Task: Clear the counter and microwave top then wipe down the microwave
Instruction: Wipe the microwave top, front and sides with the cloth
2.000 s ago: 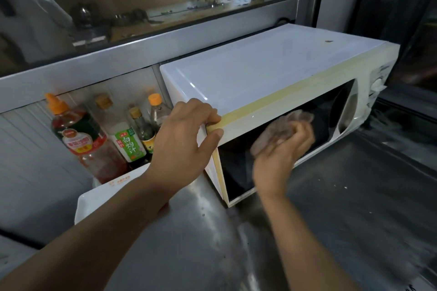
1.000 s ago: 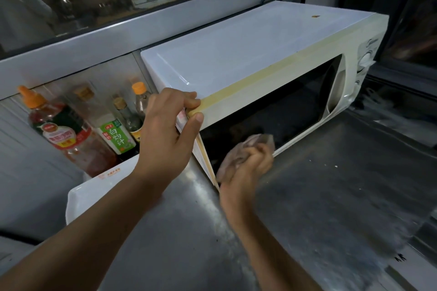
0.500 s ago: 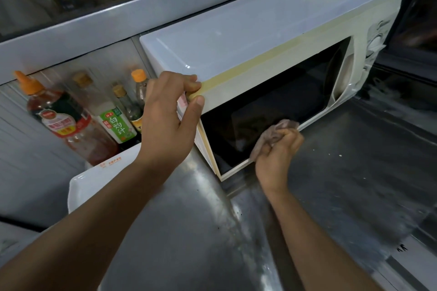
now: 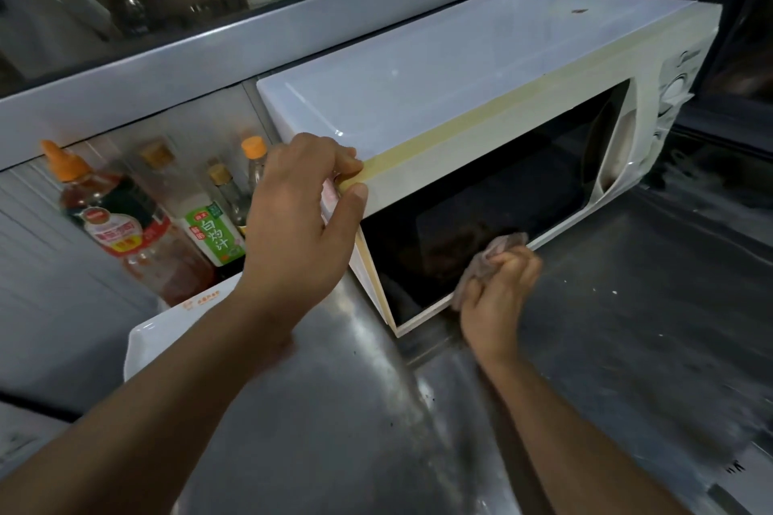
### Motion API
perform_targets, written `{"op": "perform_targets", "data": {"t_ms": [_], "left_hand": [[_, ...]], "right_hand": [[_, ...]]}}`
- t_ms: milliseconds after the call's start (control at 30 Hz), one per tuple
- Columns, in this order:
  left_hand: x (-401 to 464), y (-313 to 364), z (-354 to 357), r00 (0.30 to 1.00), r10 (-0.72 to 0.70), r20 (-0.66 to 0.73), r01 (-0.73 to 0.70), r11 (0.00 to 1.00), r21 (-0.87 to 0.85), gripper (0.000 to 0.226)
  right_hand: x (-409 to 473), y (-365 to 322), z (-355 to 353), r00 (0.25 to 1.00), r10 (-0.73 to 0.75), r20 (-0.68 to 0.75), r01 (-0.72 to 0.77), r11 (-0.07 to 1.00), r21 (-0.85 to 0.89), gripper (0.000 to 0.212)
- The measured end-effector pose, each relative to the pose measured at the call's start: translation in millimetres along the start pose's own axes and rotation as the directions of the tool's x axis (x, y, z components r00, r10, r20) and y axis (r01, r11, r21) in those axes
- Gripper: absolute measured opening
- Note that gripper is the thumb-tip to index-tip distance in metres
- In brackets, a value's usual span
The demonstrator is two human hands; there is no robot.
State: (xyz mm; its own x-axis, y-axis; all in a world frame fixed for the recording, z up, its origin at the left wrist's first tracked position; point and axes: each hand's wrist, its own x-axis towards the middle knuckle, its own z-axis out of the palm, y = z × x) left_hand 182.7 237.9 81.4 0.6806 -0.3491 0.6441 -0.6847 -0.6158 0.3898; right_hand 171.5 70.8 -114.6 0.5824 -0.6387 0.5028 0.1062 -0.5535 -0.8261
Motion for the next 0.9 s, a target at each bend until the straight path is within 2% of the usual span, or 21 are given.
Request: {"op": "perform_targets", "data": {"t_ms": [133,200,233,333,400,500,600,700,833,900], "left_hand": [[9,9,-4,1.0,-0.009,0.016,0.008,0.996,0.085,0.016],[20,17,-2,1.0,-0.005,0.003,0.004,0.993,0.115,0.021],[27,23,1,1.0,0.015,0.01,-0.016,0.992,0.122,0.022],[52,43,21,0.984,0.108,0.138,-0.13,0.979,0.155,0.032],[69,54,39,0.955,0.137,0.262,-0.192,0.962,0.194,0.043],[91,58,57,0.91,0.156,0.383,-0.251,0.945,0.211,0.049],[111,52,61,0.887,0.169,0.43,-0.26,0.952,0.164,0.045],[114,43,65,0.879,0.215,0.425,-0.265,0.962,0.062,0.045],[105,38,71,0.908,0.225,0.353,-0.25,0.968,0.026,0.05],[105,39,71,0.909,0.22,0.354,-0.239,0.971,0.012,0.051]], "right_hand": [[51,24,-18,0.981,0.188,-0.056,-0.184,0.98,0.073,0.027],[47,16,-18,0.974,0.208,-0.093,-0.202,0.977,0.071,0.026],[38,12,-16,0.976,0.188,-0.106,-0.184,0.982,0.047,0.032],[8,-3,-9,0.969,0.231,-0.084,-0.222,0.969,0.107,0.042],[1,-4,-11,0.982,0.188,-0.01,-0.187,0.98,0.074,0.05],[26,10,-18,0.971,0.239,0.013,-0.24,0.966,0.095,0.043],[69,31,-30,0.952,0.296,-0.078,-0.293,0.955,0.041,0.035],[97,49,-43,0.942,0.319,-0.1,-0.321,0.947,-0.006,0.034],[100,46,-46,0.961,0.247,-0.122,-0.236,0.967,0.097,0.018],[107,30,-52,0.96,0.233,-0.153,-0.214,0.968,0.135,0.023]]}}
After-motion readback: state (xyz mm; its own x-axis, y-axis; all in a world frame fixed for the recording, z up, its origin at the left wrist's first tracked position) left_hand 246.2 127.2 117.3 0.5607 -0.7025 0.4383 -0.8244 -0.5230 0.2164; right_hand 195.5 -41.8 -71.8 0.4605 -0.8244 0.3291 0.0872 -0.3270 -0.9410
